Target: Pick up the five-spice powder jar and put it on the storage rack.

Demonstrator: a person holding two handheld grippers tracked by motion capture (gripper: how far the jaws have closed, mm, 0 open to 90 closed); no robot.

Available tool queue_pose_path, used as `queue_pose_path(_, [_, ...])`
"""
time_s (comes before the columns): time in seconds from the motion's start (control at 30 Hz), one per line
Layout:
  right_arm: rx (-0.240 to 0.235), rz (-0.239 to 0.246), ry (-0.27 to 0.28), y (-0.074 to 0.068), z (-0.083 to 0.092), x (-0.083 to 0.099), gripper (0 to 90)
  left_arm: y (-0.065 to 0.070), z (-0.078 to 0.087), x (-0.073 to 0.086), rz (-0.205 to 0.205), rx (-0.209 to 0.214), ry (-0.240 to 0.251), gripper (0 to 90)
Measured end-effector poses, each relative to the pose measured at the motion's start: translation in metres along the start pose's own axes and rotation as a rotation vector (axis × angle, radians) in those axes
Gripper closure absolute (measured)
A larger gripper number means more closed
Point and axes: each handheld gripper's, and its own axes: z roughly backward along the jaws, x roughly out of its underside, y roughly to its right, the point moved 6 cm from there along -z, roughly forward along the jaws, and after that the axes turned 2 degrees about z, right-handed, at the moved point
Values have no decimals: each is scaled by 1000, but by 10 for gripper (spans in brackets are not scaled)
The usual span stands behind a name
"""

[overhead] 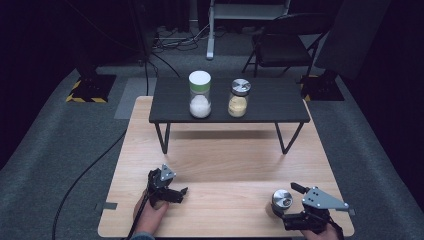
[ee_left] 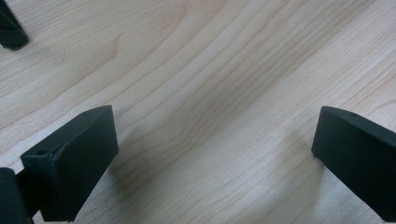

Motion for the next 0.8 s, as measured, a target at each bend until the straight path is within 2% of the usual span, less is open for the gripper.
queue_pose_path(0.23, [-9,9,-38,1,-8,5,35,0,0,0,0,0,-1,2])
queue_pose_path(0.8, [-8,-33,-127,10,-22,17,121,0,0,0,0,0,0,3])
